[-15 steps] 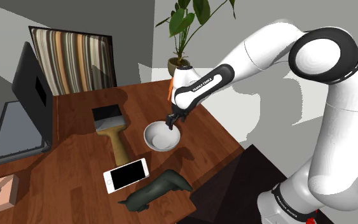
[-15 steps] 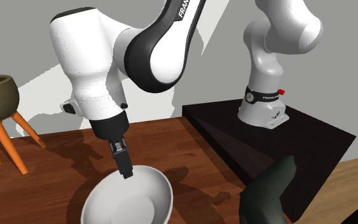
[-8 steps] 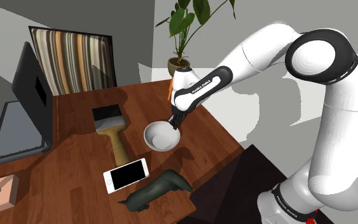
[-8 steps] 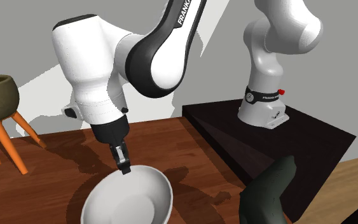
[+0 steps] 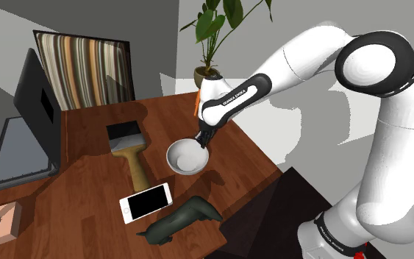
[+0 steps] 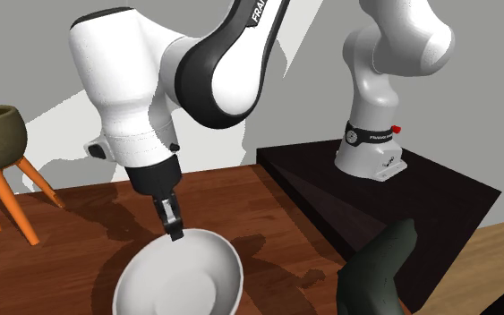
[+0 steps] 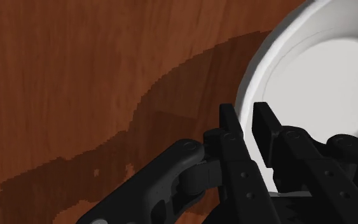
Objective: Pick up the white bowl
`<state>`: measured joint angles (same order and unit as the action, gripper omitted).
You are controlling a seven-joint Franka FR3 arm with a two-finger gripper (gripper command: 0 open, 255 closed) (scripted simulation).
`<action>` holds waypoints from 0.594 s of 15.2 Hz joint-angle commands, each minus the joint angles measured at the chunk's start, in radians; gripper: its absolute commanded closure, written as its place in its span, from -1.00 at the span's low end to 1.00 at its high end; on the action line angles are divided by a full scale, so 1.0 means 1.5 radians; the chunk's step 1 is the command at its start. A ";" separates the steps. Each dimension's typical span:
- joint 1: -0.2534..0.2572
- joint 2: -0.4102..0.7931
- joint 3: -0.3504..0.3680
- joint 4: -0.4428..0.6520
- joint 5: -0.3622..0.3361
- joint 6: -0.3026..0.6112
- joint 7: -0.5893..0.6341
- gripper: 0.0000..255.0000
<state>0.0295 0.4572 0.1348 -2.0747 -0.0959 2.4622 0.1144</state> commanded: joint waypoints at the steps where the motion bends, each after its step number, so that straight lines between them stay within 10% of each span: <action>1: -0.001 -0.013 0.002 0.000 0.003 -0.012 -0.001 1.00; 9: -0.006 -0.067 0.009 0.002 0.015 -0.069 -0.009 1.00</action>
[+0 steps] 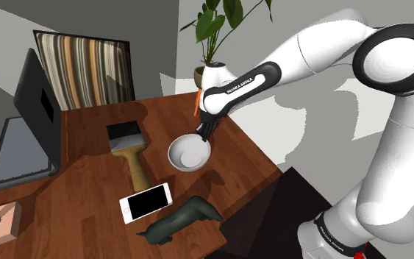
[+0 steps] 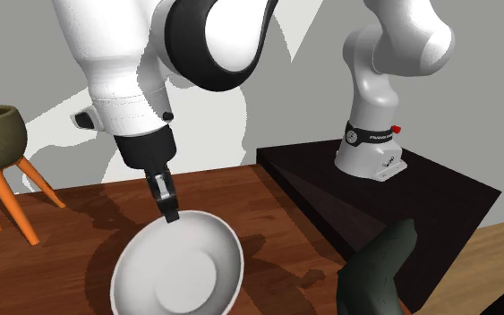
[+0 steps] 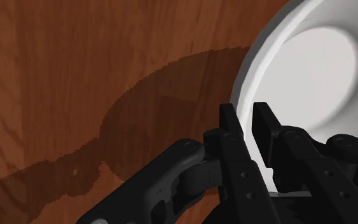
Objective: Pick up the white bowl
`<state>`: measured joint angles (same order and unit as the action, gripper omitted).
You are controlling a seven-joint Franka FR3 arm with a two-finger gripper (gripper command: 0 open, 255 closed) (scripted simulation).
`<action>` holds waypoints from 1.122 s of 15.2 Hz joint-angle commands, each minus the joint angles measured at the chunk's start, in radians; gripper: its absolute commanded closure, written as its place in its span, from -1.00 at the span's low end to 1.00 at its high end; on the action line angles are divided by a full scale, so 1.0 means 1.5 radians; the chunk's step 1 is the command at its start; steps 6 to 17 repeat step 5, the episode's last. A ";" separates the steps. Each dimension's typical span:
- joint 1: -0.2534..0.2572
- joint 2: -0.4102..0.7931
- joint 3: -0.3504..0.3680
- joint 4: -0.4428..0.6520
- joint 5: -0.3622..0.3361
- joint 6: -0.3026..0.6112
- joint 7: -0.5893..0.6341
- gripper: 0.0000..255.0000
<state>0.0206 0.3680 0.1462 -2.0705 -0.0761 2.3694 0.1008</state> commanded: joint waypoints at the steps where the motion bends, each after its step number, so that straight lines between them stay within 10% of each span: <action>1: -0.001 -0.014 0.002 0.000 0.003 -0.015 -0.001 1.00; 17: -0.002 -0.028 0.003 0.003 0.006 -0.030 -0.003 1.00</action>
